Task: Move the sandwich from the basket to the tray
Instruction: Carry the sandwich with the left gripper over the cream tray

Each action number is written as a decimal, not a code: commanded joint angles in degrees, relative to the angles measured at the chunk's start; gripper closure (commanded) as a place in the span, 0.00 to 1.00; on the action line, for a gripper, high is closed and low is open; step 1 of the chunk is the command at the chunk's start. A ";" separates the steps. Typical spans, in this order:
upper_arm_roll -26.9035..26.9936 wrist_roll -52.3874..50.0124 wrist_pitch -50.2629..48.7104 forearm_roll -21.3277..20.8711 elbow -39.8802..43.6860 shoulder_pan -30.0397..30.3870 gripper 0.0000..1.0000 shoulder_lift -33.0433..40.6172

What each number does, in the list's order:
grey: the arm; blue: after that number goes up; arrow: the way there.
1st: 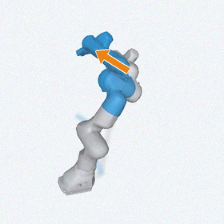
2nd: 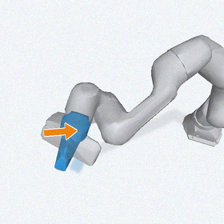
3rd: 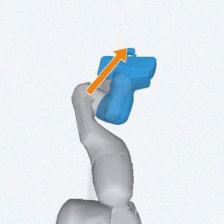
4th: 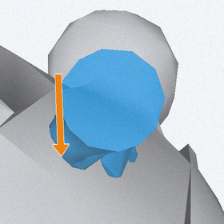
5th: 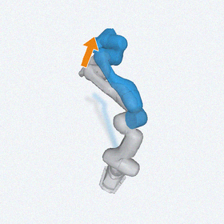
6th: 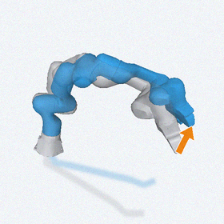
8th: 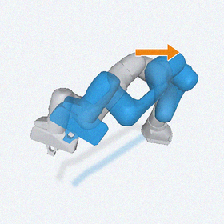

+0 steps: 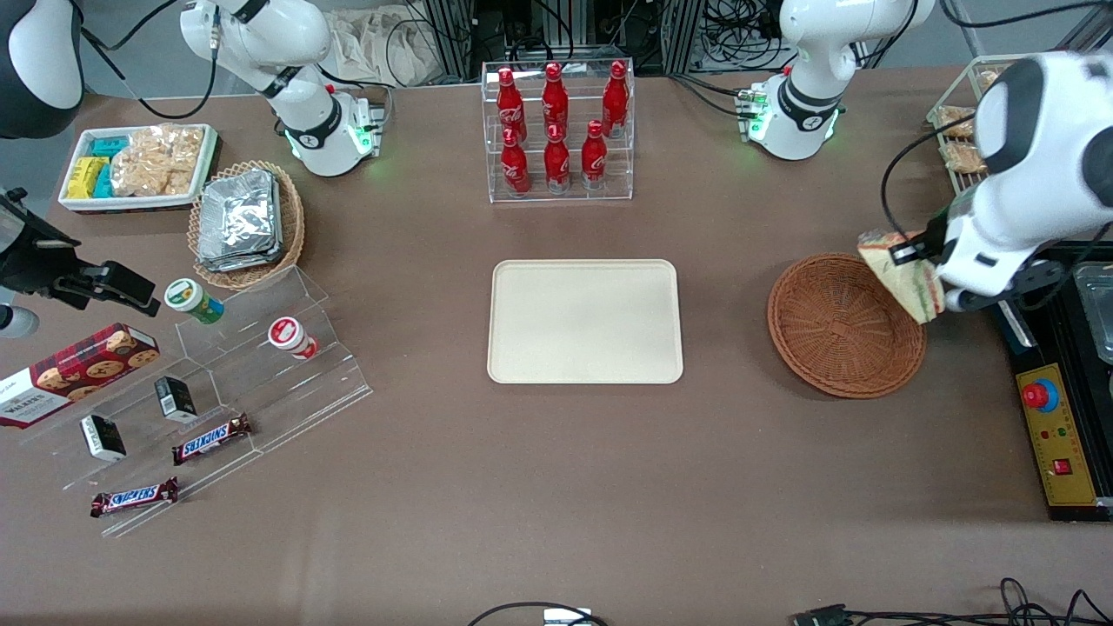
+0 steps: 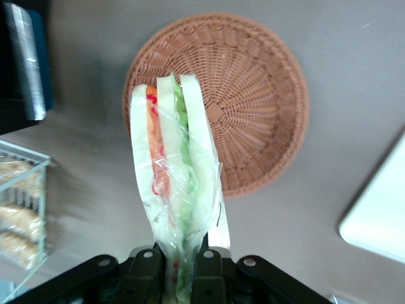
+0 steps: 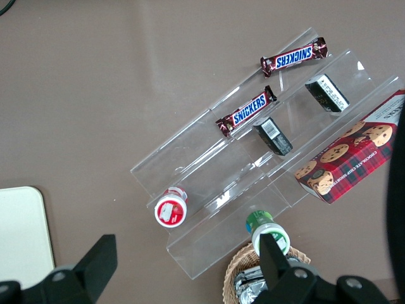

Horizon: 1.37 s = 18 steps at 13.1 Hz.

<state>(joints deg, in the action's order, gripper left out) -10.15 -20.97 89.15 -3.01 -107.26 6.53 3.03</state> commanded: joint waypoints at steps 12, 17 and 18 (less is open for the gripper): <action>-0.13 -2.50 0.56 0.63 16.91 -34.04 1.00 -17.17; 0.04 -10.84 16.99 -0.15 10.85 -37.90 1.00 -24.72; -0.04 -12.24 20.59 -1.03 9.54 -37.91 1.00 -26.22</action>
<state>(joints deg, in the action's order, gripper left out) -11.03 -30.42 105.12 -2.52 -96.75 -30.01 -20.55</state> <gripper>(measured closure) 0.828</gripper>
